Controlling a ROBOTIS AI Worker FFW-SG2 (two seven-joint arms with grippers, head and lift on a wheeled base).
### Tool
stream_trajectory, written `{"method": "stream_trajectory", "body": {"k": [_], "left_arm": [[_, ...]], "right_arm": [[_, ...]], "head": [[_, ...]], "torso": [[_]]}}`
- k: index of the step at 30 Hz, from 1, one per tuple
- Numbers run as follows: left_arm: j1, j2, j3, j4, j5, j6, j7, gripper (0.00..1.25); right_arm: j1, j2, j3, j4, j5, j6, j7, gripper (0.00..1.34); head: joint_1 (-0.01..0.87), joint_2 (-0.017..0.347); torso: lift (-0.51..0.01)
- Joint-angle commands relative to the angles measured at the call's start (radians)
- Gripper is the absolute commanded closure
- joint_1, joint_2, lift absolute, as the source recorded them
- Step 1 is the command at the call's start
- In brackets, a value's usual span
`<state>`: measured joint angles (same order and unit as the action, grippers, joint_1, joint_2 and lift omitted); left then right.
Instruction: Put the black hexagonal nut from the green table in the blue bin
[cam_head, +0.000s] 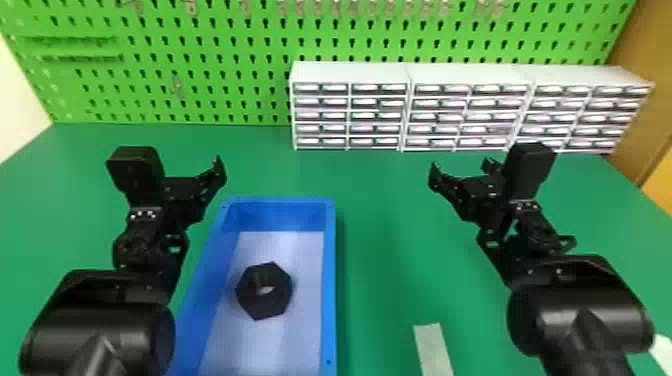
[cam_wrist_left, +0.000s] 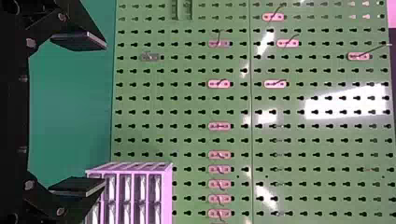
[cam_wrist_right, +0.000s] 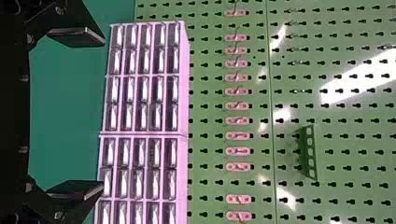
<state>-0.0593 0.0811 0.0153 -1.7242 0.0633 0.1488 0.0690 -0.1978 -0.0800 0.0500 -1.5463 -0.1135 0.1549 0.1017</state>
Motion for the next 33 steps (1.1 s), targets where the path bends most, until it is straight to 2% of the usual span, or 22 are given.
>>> {"method": "stream_trajectory", "body": {"k": [1,33], "left_arm": [[-0.001,0.000,0.000,0.000,0.000,0.000,0.000,0.24],[0.001,0.000,-0.002,0.000,-0.002,0.000,0.000,0.24]], "right_arm": [[0.000,-0.001,0.001,0.000,0.000,-0.001,0.000,0.21],[0.001,0.000,-0.002,0.002,-0.002,-0.001,0.000,0.21]], "head": [[0.686,0.051],[0.686,0.051]], "torso": [[-0.096],[-0.096]]}}
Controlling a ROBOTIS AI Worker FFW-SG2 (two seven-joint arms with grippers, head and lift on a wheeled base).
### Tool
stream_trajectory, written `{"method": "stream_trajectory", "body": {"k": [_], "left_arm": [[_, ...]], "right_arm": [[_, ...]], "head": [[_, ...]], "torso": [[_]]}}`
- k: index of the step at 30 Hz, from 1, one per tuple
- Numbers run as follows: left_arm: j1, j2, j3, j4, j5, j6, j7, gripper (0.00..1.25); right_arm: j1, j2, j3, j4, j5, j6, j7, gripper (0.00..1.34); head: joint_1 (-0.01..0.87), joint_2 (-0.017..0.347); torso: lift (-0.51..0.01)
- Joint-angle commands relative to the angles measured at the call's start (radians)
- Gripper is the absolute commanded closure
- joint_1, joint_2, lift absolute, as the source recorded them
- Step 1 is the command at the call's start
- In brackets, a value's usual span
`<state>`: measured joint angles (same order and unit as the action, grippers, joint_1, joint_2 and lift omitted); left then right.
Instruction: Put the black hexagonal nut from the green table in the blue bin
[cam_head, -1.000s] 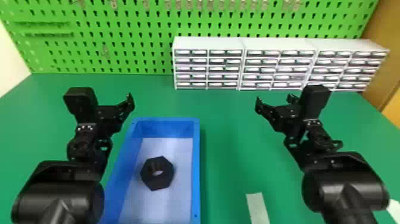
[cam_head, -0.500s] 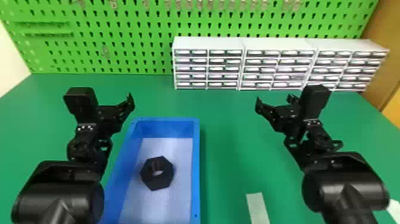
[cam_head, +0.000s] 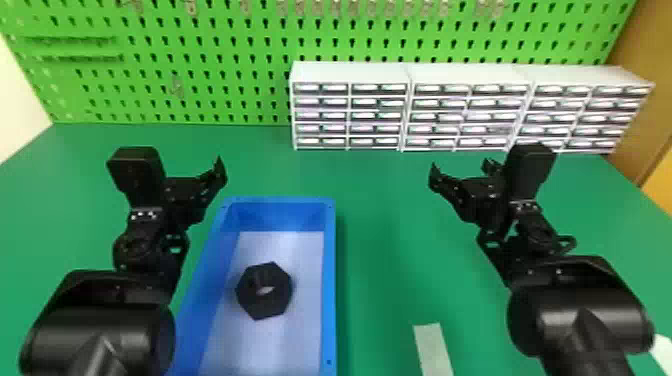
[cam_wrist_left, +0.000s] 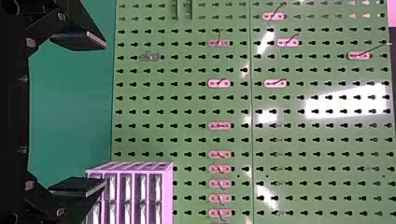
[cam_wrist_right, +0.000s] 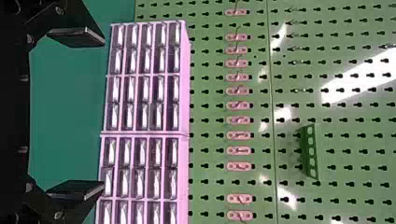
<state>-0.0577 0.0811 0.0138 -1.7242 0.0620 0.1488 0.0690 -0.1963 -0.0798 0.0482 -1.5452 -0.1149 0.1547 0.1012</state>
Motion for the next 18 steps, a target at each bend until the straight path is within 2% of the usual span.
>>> {"method": "stream_trajectory", "body": {"k": [1,18], "left_arm": [[0.001,-0.001,0.000,0.000,0.001,0.000,0.000,0.24],[0.001,0.000,0.000,0.000,-0.001,0.000,0.000,0.24]], "right_arm": [[0.000,0.000,-0.001,0.001,0.000,0.000,0.000,0.21],[0.000,0.002,-0.002,0.001,-0.002,-0.001,0.000,0.21]], "head": [[0.686,0.051],[0.686,0.051]], "torso": [[-0.096],[-0.096]]}}
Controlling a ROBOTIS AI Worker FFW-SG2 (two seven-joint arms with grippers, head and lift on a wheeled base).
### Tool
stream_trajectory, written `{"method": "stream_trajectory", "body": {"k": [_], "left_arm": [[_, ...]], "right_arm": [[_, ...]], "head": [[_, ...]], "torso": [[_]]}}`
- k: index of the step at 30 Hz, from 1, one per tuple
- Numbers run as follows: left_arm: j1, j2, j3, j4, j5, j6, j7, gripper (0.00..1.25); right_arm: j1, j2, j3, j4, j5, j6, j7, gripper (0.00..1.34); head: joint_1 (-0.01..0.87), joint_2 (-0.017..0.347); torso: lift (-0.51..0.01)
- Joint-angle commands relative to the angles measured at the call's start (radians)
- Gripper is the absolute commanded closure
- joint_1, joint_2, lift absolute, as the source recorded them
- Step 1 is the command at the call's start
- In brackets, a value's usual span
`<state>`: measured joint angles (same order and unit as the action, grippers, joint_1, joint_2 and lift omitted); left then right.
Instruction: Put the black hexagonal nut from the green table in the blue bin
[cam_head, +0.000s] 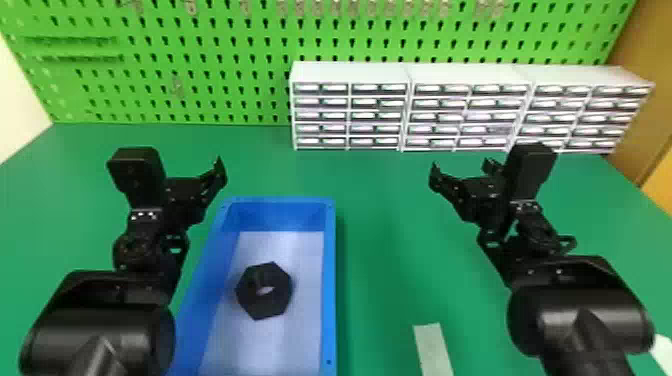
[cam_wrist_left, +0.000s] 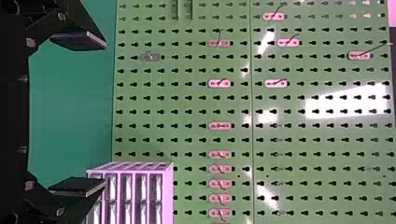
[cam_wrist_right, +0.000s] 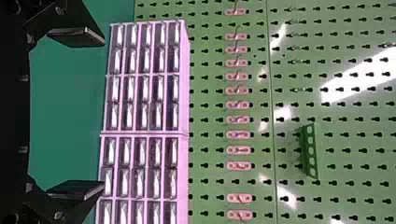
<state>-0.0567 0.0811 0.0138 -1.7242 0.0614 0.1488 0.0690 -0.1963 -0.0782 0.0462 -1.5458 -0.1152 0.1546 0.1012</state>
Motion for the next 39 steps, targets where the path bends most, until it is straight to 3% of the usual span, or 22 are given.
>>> {"method": "stream_trajectory", "body": {"k": [1,39], "left_arm": [[0.000,-0.001,0.000,0.000,0.000,0.000,0.000,0.24],[-0.002,0.000,0.002,0.000,-0.002,0.000,0.000,0.24]], "right_arm": [[0.000,0.000,0.000,0.001,-0.001,-0.001,0.000,0.21],[-0.005,-0.003,0.009,0.003,-0.003,0.000,0.000,0.21]], "head": [[0.686,0.051],[0.686,0.051]], "torso": [[-0.096],[-0.096]]}}
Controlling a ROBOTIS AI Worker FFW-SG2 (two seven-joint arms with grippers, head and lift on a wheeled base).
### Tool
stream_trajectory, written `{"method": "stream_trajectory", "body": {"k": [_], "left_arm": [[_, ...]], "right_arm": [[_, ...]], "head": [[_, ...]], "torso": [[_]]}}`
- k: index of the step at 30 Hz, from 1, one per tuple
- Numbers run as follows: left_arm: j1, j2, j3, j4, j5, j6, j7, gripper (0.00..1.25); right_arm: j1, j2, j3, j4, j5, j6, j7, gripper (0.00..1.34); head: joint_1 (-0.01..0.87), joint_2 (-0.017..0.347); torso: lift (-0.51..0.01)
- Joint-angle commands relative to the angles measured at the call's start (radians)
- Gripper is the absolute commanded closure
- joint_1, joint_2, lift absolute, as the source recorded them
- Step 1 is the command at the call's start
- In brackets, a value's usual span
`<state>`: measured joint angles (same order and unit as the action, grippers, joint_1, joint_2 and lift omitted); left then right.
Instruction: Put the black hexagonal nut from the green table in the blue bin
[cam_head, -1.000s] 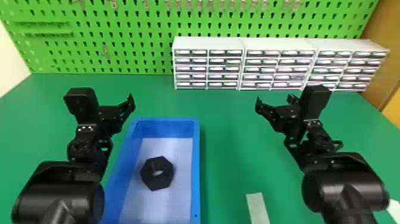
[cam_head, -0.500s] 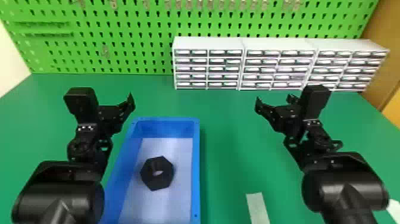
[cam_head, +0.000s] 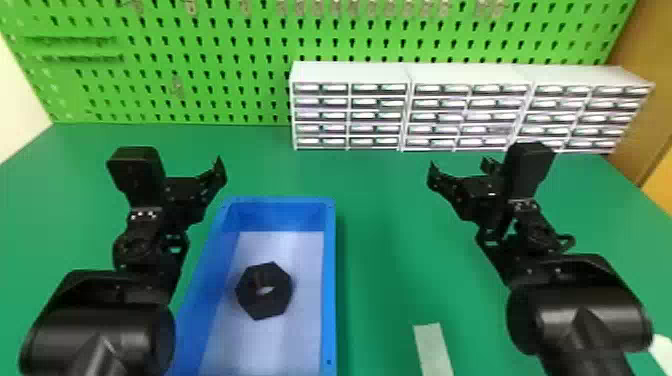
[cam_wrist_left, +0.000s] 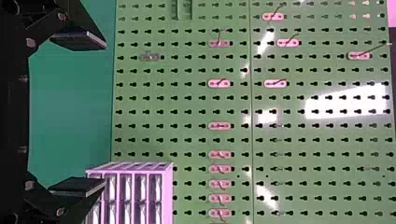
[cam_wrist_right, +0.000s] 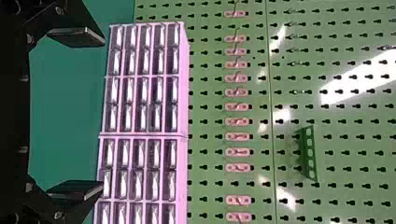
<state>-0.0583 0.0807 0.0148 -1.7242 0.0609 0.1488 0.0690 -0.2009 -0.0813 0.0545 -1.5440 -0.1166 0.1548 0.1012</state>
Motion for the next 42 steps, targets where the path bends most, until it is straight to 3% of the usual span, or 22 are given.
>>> {"method": "stream_trajectory", "body": {"k": [1,42], "left_arm": [[0.000,0.001,0.001,0.000,-0.001,0.000,0.000,0.24],[0.000,-0.001,-0.003,0.000,-0.001,0.000,0.000,0.23]], "right_arm": [[0.000,0.000,0.001,0.001,0.000,0.000,0.000,0.21],[0.001,0.002,-0.005,0.001,-0.003,0.000,0.000,0.21]], "head": [[0.686,0.051],[0.686,0.051]], "torso": [[-0.096],[-0.096]]}}
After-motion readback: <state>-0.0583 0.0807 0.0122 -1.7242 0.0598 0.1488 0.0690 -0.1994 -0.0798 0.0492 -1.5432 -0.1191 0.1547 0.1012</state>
